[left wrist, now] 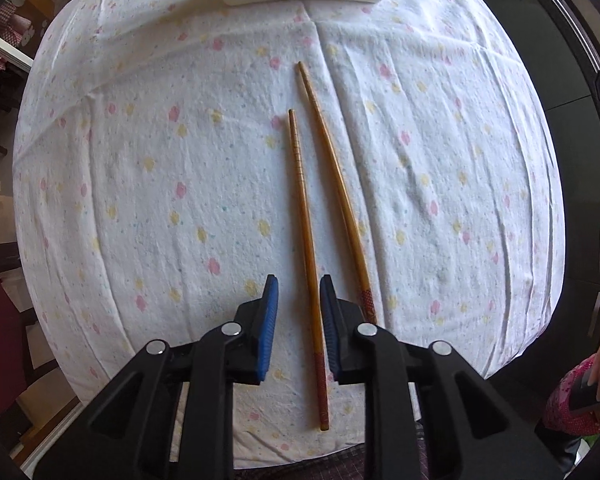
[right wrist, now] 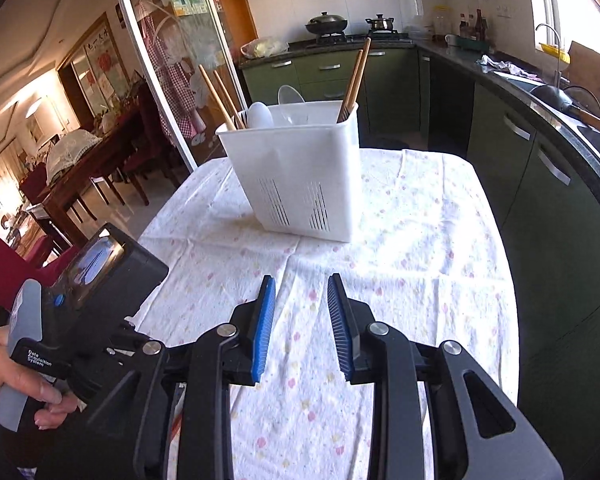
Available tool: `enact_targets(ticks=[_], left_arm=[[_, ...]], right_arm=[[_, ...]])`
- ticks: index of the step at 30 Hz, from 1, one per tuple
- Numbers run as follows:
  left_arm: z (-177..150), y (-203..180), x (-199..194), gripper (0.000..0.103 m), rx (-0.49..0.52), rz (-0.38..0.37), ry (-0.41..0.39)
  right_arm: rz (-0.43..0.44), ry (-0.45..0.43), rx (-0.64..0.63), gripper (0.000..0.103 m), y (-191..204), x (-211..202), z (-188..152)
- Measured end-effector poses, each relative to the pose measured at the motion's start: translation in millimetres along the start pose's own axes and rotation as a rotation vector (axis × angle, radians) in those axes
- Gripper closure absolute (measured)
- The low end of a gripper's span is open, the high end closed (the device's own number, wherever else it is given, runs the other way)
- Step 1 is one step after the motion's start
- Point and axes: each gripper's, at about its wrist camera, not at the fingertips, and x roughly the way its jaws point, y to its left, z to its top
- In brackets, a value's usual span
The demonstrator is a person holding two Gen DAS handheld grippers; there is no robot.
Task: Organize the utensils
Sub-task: 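Grasp the last chopstick with the left gripper while the right gripper grasps the other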
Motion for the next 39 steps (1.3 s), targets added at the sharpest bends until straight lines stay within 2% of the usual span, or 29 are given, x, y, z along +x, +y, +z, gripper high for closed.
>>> enact_targets(ticks=[4,8,11,19,28,37,39], left_arm=[[4,-3,10,0.086,-0.010,0.022,0.007],[7,-6,12,0.087,-0.001,0.030,0.001],[11,-4,12,0.095,-0.006,0.034,-0.002],[5,43,3,0.096,-0.074,0.015,-0.010],[-7,98,-22,0.096,-0.136,0.004,-0.062],[-15,99,-33,0.096,-0.108,-0.014,-0.102],[-15,101,-39,0.096,-0.105,-0.016,-0.109]], right_arm=[[-0.017,0.095,-0.029,0.075,4,12,10],[0.006,0.247,-0.031,0.075,10,39,18],[0.039,0.379,0.009,0.075,10,68,20],[0.007,0.570,0.007,0.075,26,130,19],[-0.059,0.668,-0.060,0.077,57,172,18],[-0.117,0.753,-0.086,0.082,75,187,15],[-0.147,0.756,-0.099,0.088,78,187,14]])
